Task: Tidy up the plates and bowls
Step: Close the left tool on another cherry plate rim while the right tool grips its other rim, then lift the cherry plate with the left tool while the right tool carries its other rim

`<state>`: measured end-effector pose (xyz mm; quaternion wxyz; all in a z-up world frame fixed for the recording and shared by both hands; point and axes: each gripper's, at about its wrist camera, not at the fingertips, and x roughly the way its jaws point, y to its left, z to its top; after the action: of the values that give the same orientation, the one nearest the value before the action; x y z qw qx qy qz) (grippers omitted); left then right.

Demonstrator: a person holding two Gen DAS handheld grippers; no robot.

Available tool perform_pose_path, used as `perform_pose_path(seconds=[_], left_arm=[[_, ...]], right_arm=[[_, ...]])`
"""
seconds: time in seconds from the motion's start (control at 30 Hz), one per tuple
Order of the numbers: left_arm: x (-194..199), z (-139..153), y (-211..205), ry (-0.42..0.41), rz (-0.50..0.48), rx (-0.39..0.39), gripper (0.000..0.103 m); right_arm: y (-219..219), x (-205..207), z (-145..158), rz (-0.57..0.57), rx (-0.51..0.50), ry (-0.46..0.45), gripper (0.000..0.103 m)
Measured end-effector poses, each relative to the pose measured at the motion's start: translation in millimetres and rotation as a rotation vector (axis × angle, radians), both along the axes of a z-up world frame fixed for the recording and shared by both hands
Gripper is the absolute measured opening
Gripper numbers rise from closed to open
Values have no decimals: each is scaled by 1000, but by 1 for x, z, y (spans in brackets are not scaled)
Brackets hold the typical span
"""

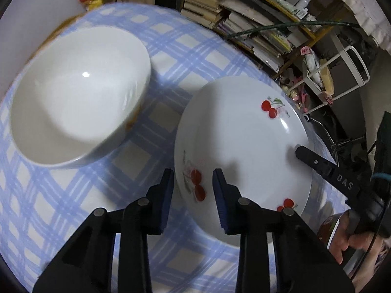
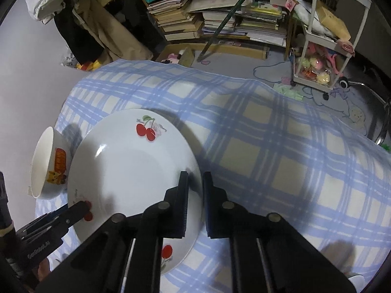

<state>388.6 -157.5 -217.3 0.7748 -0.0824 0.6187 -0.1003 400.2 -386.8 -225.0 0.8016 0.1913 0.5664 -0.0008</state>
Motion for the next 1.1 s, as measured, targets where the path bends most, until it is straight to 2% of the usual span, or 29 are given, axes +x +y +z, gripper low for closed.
perform_pose_path(seconds=[0.03, 0.13, 0.3, 0.53, 0.6, 0.83, 0.93, 1.1], left_arm=[[2, -4, 0, 14, 5, -3, 21], [4, -6, 0, 16, 5, -7, 19], [-2, 7, -10, -25, -51, 78, 18], [-13, 20, 5, -2, -66, 67, 18], [-18, 19, 11, 18, -68, 55, 18], [-41, 35, 28, 1, -73, 57, 18], [-49, 42, 37, 5, -65, 30, 18], [-66, 57, 44, -24, -115, 46, 18]], right_arm=[[1, 0, 0, -2, -1, 2, 13], [2, -1, -1, 8, 5, 12, 13], [5, -14, 3, 36, -5, 32, 13], [13, -37, 11, 165, 35, 57, 13], [16, -43, 14, 155, 25, 50, 13], [32, -63, 35, 180, 27, 16, 13], [41, -71, 45, 186, 7, 6, 13], [48, -88, 61, 173, 5, -25, 12]])
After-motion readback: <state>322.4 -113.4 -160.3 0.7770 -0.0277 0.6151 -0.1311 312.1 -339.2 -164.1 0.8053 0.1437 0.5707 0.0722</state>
